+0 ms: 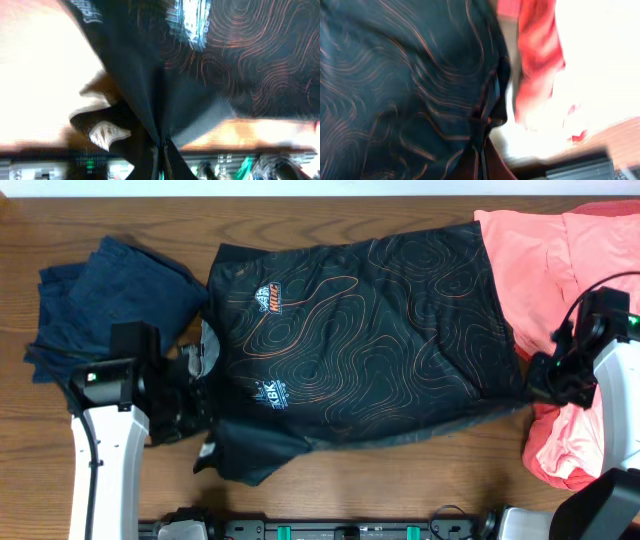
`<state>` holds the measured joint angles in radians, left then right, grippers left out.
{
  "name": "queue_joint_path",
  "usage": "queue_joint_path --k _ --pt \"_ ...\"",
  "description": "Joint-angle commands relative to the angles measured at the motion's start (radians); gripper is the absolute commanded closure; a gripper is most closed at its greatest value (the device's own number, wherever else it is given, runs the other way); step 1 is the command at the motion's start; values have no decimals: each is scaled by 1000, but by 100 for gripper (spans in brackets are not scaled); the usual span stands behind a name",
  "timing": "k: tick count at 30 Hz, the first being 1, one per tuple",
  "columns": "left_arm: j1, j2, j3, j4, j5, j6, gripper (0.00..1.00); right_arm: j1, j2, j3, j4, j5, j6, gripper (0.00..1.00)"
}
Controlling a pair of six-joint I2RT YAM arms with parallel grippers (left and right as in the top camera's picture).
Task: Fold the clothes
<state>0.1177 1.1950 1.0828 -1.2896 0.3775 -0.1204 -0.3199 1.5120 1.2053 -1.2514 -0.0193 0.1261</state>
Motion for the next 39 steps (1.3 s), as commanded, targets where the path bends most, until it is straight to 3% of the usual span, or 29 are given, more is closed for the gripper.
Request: queue_joint_path --k 1,8,18,21,23,24,25,27,34,39 --pt "5 16 0 109 -25 -106 94 8 19 -5 89 -12 15 99" --pt "5 140 0 342 -32 -174 94 34 119 -5 290 -68 15 99" --pt "5 395 0 541 -31 -196 94 69 270 -5 544 -130 20 99" --pt "5 440 0 599 -30 -196 92 77 291 -5 613 -157 26 91" --pt "5 449 0 618 -27 -195 69 79 293 -5 635 -174 17 62" --pt "5 447 1 618 -27 -195 55 79 293 -5 634 -172 14 54" --pt "5 443 2 614 -27 -195 48 78 292 -5 628 -169 14 51" --pt "5 428 2 592 -23 -192 42 72 292 -5 599 -138 14 51" --pt "-11 399 -5 381 -5 -166 42 56 295 -23 484 65 15 60" --pt "-40 401 -84 448 -41 -143 42 56 306 -98 557 103 18 64"
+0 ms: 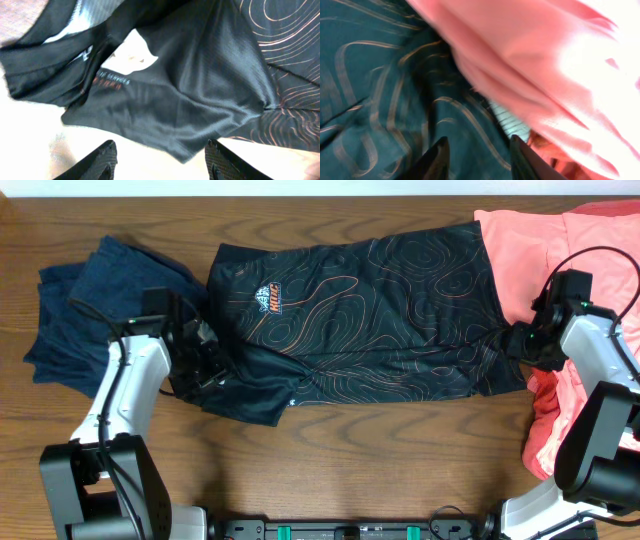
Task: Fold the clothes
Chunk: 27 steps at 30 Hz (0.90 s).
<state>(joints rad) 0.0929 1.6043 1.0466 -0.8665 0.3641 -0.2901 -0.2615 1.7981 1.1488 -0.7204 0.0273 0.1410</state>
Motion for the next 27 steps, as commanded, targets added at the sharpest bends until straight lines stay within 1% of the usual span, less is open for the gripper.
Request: queue_joint_path --k 1,3,5,7,9,10,11,12,13,14,15,18,24,27 --pt "-18 -9 -68 54 -31 27 42 -2 20 -58 45 54 3 64" --pt "-21 -9 -112 118 -31 26 42 -2 20 -96 88 52 3 67" --pt "-21 -9 -162 183 -29 26 42 -2 20 -130 123 42 3 67" --pt "-21 -9 -191 214 -19 15 42 -2 20 -160 153 35 3 67" --pt "-21 -9 -205 217 40 16 42 -2 20 -186 172 36 3 67" --pt "-21 -9 -208 216 70 17 42 -2 20 -196 179 35 3 71" --pt "-23 -9 -208 212 106 24 42 -2 20 -205 181 36 4 79" --pt "-26 -9 -208 210 132 35 42 -2 20 -210 181 36 4 83" --pt "-33 -9 -208 210 160 50 42 -2 20 -214 181 36 5 90" --pt "-43 -9 -208 211 182 70 42 -2 20 -217 180 37 13 93" --pt "-56 -9 -208 211 186 86 42 -2 20 -219 179 37 16 93" --pt "-113 -9 -208 211 184 154 42 -2 20 -222 174 37 15 86" --pt "-244 -9 -211 211 102 159 42 -6 20 -222 171 36 16 85" --pt "-310 -7 -217 210 15 158 42 -6 20 -222 171 36 16 85"
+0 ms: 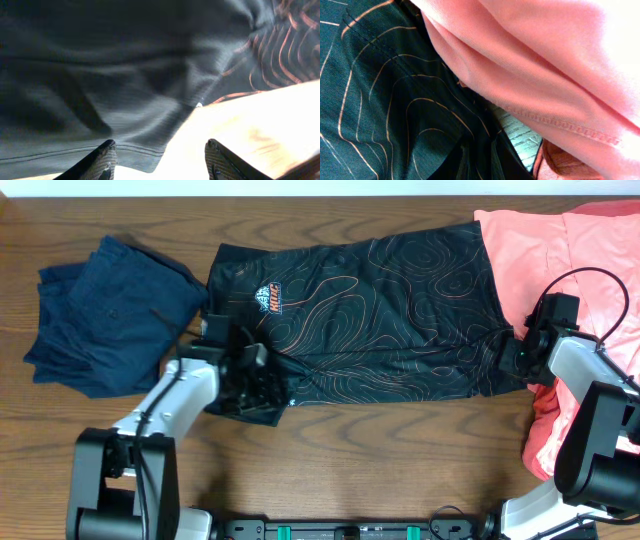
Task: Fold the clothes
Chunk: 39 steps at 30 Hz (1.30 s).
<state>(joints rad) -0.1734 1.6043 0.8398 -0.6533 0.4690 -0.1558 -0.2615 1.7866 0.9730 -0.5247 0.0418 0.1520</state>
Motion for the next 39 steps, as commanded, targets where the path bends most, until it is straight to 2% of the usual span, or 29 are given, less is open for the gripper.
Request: queue_joint_path --k 1,6,8,10,11,16,21,25,27,28,29,31,34,39 --pt "-63 -6 -16 -3 -125 24 42 -6 32 -46 -24 22 4 85" --pt "-128 11 -34 3 -198 21 43 -7 32 -46 -25 21 5 85" --pt "-140 24 -34 6 -216 21 59 -7 32 -46 -24 22 5 85" --pt "-140 30 -34 8 -226 21 86 -7 32 -46 -24 22 5 85" --pt "-140 30 -34 8 -228 21 94 -6 32 -46 -25 21 5 85" --pt "-134 23 15 1 -227 21 94 -6 32 -46 -25 21 5 85" --pt "-105 0 235 -6 -227 21 94 -8 32 -46 -28 22 5 85" --pt "-103 0 397 71 -223 21 94 -8 32 -46 -28 21 5 86" --pt "-109 0 417 118 -207 20 91 -8 32 -46 -27 21 5 85" --pt "-112 0 417 125 -201 21 69 -8 32 -46 -27 21 5 85" --pt "-112 2 415 114 -201 21 53 -8 32 -46 -28 21 5 85" --pt "-112 6 413 73 -201 21 40 -8 32 -46 -28 22 5 85" --pt "-104 10 411 -43 -238 22 36 -8 32 -46 -24 21 5 85" --pt "-84 10 391 -251 -420 -15 36 -8 32 -46 -25 21 5 83"
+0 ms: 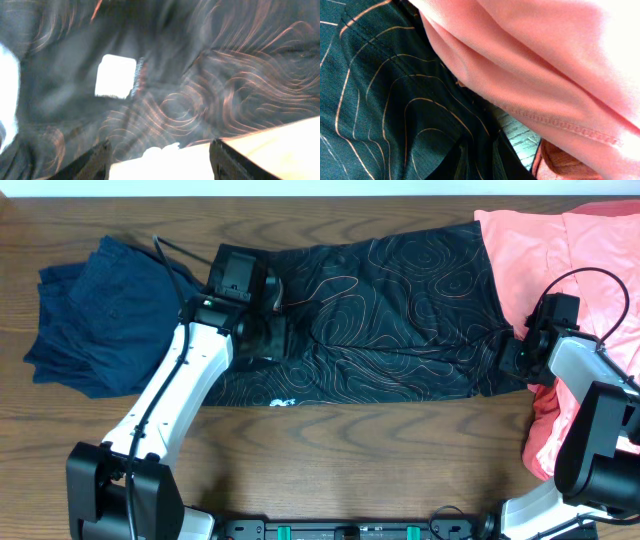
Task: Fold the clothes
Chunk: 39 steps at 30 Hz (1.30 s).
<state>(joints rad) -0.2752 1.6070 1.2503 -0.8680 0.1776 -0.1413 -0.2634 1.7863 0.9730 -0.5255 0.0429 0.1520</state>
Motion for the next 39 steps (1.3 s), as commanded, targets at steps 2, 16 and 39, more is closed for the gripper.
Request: queue_joint_path --k 2,16,39 --pt "41 7 -58 -55 -185 -82 36 -6 32 -46 -29 19 5 83" --pt "262 13 -402 297 -190 -232 27 -6 32 -46 -39 4 8 83" --pt "355 97 -435 169 -223 -227 94 -7 32 -46 -253 14 29 99"
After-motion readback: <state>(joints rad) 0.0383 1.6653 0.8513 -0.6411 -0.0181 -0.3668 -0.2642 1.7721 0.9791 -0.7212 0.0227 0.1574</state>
